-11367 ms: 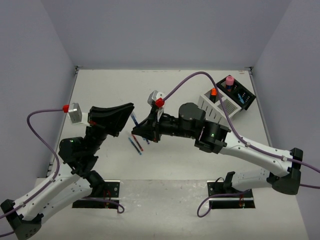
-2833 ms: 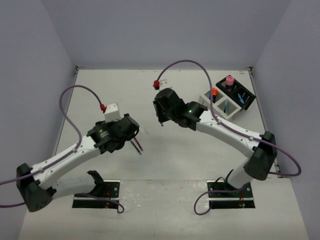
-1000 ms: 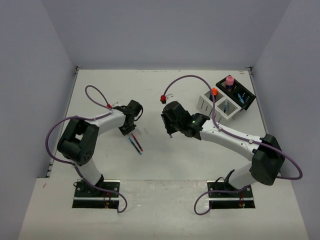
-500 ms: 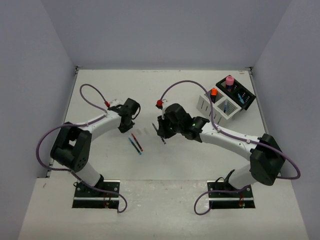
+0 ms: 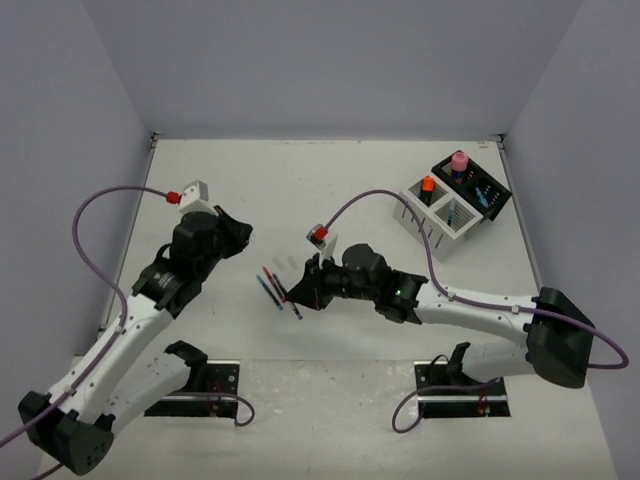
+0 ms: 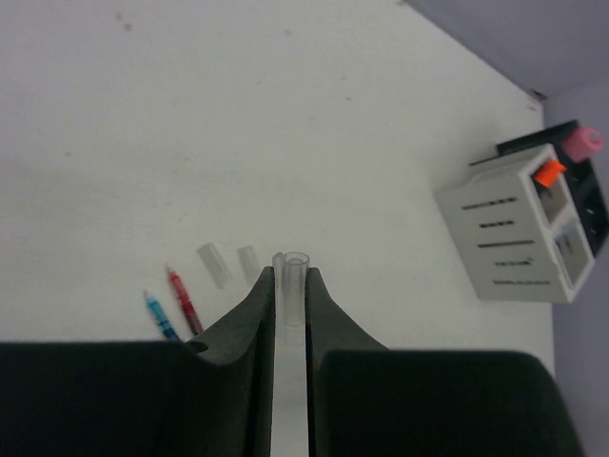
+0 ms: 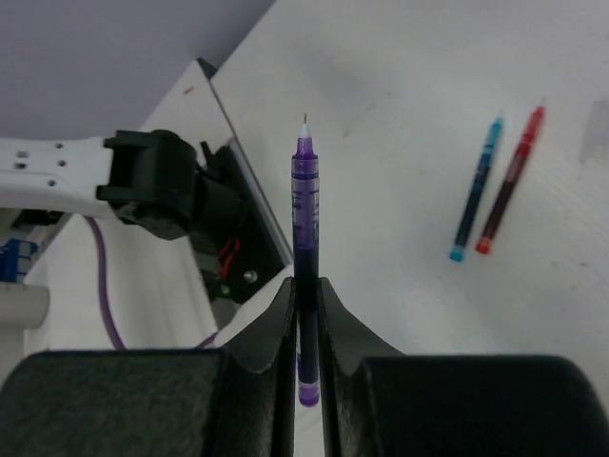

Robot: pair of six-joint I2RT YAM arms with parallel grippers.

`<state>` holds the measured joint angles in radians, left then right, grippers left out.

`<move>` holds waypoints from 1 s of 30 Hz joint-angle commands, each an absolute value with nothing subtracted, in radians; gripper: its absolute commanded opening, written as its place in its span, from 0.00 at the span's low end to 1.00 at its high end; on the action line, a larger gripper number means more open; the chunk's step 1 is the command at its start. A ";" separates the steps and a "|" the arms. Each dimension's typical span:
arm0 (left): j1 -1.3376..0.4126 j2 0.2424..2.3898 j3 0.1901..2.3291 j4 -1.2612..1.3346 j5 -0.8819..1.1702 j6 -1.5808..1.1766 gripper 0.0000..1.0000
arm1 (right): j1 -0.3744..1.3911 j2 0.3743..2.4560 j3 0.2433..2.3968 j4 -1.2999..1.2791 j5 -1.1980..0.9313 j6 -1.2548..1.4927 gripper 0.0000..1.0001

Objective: Sort the stationery into containers
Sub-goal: Close the pen cap on the pen.

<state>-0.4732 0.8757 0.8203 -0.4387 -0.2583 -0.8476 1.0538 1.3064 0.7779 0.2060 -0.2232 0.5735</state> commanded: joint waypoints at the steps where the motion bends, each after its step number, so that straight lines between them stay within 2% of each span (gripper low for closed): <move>1: -0.473 0.711 0.755 -0.227 -0.016 -0.724 0.00 | 1.117 1.290 0.738 0.491 -0.169 0.693 0.00; 3: -0.474 0.661 0.735 -0.182 0.075 -0.704 0.00 | 1.141 1.297 0.750 0.506 -0.166 0.698 0.00; 8: -0.474 0.534 0.720 -0.143 0.145 -0.689 0.00 | 1.180 1.270 0.746 0.533 -0.091 0.679 0.00; 18: -0.474 0.426 0.724 -0.063 0.309 -0.717 0.00 | 1.274 1.153 0.771 0.506 0.050 0.587 0.00; 30: -0.474 0.363 0.696 0.112 0.422 -0.807 0.00 | 1.325 1.077 0.782 0.548 0.078 0.511 0.00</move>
<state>-0.4736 0.3553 0.7044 0.0217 0.3577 -0.7758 1.3117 1.0965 0.7422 0.4874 0.0448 0.5559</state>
